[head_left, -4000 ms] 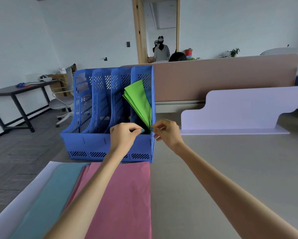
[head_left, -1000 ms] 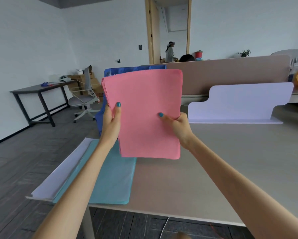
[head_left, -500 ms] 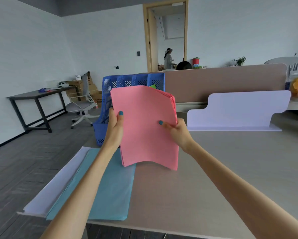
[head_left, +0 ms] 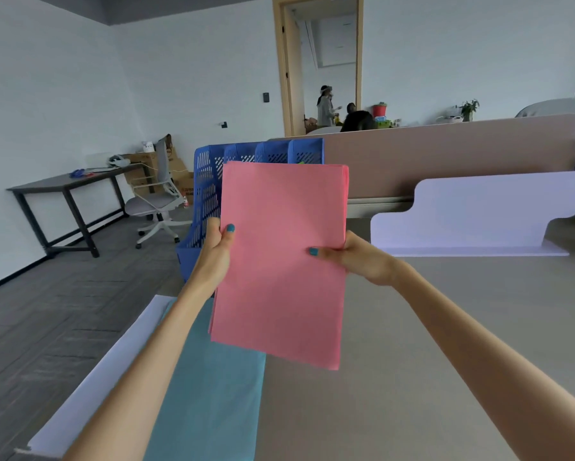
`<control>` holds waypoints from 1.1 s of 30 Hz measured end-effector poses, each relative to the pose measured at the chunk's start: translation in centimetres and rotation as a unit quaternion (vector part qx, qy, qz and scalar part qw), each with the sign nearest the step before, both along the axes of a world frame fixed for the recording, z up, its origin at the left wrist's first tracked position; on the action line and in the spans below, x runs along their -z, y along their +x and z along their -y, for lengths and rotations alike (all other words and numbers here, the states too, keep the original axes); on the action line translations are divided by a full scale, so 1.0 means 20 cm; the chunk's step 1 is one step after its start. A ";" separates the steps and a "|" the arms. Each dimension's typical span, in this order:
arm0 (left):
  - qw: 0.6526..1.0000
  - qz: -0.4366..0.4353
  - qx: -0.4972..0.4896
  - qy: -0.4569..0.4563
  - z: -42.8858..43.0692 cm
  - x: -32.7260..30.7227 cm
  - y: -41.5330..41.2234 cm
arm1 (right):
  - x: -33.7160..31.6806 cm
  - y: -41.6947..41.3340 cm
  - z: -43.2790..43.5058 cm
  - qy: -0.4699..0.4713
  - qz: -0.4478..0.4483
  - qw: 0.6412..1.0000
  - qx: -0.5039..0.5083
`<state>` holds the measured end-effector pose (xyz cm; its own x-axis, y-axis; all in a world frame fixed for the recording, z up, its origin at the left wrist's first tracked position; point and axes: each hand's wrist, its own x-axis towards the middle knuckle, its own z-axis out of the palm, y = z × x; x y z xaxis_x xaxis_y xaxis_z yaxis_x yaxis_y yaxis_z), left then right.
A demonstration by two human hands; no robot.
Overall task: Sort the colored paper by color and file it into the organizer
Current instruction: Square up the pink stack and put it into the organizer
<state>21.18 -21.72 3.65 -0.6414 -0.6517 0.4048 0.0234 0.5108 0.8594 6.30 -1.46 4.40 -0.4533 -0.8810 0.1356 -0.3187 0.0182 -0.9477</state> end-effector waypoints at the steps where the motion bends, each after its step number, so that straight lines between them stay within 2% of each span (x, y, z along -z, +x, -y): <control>1: 1.000 0.001 0.001 -0.002 0.01 -0.01 -0.01 | -0.01 0.00 0.01 -0.006 0.001 1.000 0.007; 5: 1.000 0.006 0.006 -0.004 0.08 -0.01 -0.03 | -0.06 0.01 0.06 -0.032 0.015 0.997 0.065; 9: 0.997 0.070 0.021 -0.003 0.13 0.06 0.01 | -0.12 0.03 0.06 -0.055 0.023 0.992 0.109; 12: 0.995 0.079 0.020 -0.053 0.16 0.09 0.02 | -0.16 0.04 0.09 -0.076 0.012 0.980 0.181; 14: 0.992 0.071 0.023 -0.098 0.17 0.08 0.01 | -0.19 0.06 0.12 -0.084 -0.026 0.967 0.238; 17: 0.986 0.065 0.084 -0.131 0.14 0.02 0.00 | -0.28 0.12 0.14 -0.071 -0.096 0.944 0.309; 24: 0.969 0.083 0.212 -0.099 0.03 -0.07 -0.04 | -0.39 0.23 0.23 -0.041 -0.203 0.886 0.415; 31: 0.953 0.088 0.220 -0.188 -0.06 -0.07 -0.15 | -0.38 0.25 0.40 -0.009 -0.293 0.831 0.472; 33: 0.952 0.086 0.209 -0.204 -0.05 -0.07 -0.18 | -0.37 0.22 0.45 -0.010 -0.300 0.829 0.472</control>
<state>17.61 -20.81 5.06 -0.8901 -0.1353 0.4352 0.1748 0.7806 0.6001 10.75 -10.53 11.79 -0.7850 -0.1676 0.5964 -0.5858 0.5141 -0.6265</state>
